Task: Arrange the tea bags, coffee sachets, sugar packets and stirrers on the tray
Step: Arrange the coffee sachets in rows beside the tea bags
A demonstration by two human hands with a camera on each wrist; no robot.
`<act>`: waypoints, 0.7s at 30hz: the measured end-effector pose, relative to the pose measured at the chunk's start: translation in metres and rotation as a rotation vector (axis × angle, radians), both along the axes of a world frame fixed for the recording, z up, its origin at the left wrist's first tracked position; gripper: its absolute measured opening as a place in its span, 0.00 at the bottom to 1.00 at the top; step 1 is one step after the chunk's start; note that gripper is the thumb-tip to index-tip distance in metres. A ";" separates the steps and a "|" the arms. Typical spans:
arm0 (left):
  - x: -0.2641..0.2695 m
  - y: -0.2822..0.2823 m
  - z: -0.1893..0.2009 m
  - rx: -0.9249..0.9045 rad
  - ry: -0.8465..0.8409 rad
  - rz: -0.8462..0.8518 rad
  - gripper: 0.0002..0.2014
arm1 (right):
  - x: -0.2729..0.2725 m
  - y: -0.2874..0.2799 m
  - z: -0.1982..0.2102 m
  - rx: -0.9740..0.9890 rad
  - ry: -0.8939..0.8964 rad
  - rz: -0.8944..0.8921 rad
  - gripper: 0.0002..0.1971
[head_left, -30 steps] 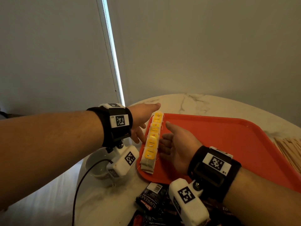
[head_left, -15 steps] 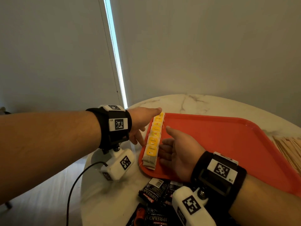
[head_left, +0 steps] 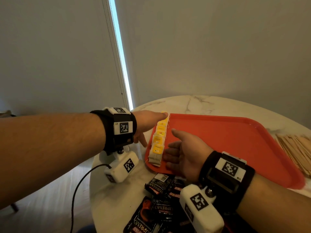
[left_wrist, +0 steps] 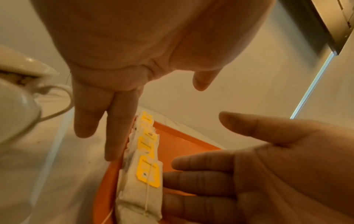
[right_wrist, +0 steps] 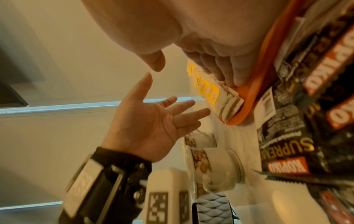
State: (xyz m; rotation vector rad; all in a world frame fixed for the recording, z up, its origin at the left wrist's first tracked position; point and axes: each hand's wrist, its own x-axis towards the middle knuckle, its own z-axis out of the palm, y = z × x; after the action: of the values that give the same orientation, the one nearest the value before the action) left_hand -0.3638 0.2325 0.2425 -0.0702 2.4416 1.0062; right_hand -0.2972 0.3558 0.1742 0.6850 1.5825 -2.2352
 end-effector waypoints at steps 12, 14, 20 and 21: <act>0.119 -0.050 -0.007 -0.071 0.549 -0.357 0.08 | 0.067 0.053 0.055 0.840 0.291 0.589 0.16; 0.142 -0.063 -0.025 -0.197 0.480 -0.420 0.13 | 0.087 0.054 0.059 1.040 0.330 0.775 0.22; 0.169 -0.084 -0.054 -0.480 0.171 -0.491 0.62 | 0.134 0.043 0.043 1.368 0.305 1.157 0.57; 0.170 -0.081 -0.055 -0.473 0.187 -0.481 0.65 | 0.139 0.040 0.039 1.445 0.331 1.196 0.61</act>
State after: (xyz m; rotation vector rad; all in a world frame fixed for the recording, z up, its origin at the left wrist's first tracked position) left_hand -0.1943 0.1513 0.1876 0.4496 2.6265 0.2293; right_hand -0.1586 0.3960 0.2134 -0.4237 2.5634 -0.1730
